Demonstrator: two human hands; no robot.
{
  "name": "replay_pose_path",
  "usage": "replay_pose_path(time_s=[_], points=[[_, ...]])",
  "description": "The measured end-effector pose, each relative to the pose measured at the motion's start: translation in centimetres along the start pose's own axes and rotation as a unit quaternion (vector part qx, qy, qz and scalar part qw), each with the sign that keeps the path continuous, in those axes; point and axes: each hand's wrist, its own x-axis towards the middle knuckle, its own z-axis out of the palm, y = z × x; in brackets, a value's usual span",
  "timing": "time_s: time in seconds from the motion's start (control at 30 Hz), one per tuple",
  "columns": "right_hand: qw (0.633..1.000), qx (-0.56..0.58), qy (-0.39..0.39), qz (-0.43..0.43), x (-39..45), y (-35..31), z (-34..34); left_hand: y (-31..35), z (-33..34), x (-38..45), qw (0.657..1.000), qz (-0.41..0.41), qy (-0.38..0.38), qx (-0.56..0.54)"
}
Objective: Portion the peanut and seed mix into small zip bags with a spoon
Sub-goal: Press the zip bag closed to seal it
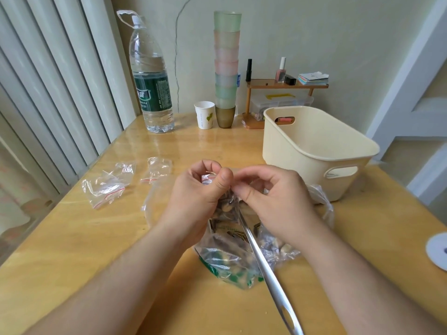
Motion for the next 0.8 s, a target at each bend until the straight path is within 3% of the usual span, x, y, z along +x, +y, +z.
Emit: replay_pose_path(time_s=[0.1,0.3,0.6,0.8], points=[[0.999,0.043,0.026,0.009,0.3,0.2,0.0,0.1,-0.6,0.1,0.999,0.014,-0.031,0.005],[0.993,0.089,0.074,0.005,0.3,0.3,-0.6,0.5,-0.7,-0.8,0.982,0.011,-0.133,0.135],[0.989,0.103,0.098,0.047,0.4,0.3,-0.8,0.4,-0.6,-0.5,0.993,0.046,-0.048,0.094],[0.974,0.209,0.035,0.076,0.2,0.1,-0.3,0.1,0.8,-1.1,0.996,0.081,0.026,0.006]])
